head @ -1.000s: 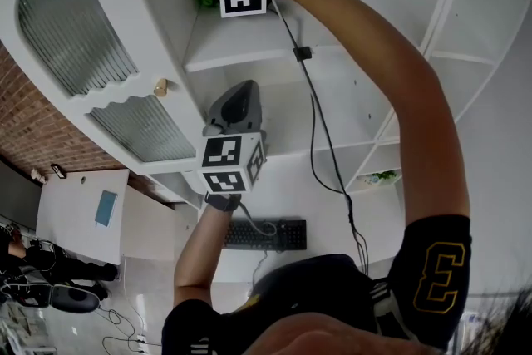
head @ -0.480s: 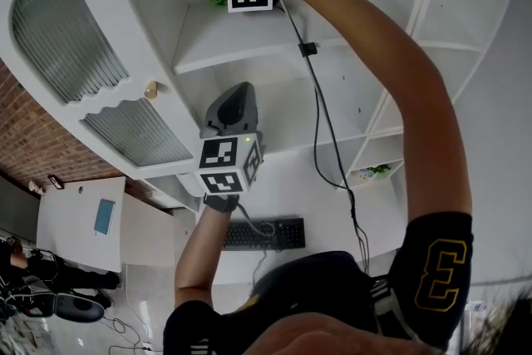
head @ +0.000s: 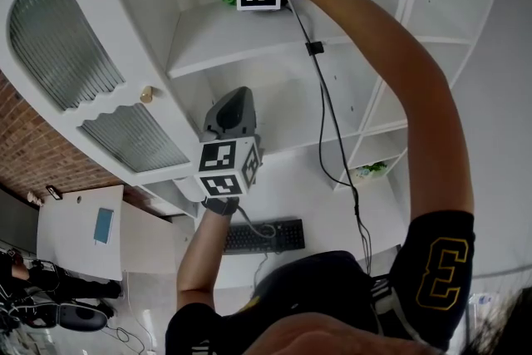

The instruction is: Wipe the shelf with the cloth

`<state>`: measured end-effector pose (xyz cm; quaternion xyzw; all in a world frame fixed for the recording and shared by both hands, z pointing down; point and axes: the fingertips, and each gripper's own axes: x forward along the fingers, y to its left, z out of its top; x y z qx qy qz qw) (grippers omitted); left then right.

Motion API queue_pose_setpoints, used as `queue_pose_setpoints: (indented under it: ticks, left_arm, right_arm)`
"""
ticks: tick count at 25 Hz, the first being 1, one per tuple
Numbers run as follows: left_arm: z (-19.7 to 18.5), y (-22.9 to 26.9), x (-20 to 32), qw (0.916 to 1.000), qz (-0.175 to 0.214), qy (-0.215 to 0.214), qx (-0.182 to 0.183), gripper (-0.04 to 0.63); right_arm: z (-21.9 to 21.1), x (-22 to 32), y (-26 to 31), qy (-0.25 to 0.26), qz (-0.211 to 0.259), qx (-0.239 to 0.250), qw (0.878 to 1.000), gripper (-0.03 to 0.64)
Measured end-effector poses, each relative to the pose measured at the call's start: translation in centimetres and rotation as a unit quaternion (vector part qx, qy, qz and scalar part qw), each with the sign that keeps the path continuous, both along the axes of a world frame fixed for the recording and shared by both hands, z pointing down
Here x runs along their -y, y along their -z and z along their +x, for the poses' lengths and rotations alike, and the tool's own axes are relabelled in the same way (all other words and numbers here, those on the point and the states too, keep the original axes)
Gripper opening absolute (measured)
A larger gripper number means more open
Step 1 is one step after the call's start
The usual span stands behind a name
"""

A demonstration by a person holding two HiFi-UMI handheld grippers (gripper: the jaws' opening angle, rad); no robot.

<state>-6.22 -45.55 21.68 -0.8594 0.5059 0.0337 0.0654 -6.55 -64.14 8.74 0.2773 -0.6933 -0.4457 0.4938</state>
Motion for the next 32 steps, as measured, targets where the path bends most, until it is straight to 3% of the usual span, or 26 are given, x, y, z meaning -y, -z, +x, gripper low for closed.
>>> queue_pose_setpoints:
  ticks: [15,22,32]
  left_arm:
    - [1.4,-0.9,-0.8,0.9993,-0.002,-0.034,-0.015,0.009]
    - [1.5,-1.1,-0.9,0.9984,-0.003,-0.048,-0.030,0.009]
    - [1.3,-1.4,-0.5,0.9977,-0.007,-0.058,-0.034,0.009]
  right_arm:
    - [7.6,1.0,-0.2,-0.130,-0.002,-0.029,0.991,0.084]
    - [12.2,1.5,-0.4,-0.203,0.006,-0.102,0.974,0.083]
    - [17.0,1.9,-0.6,-0.281,-0.002,-0.142,0.949,0.083]
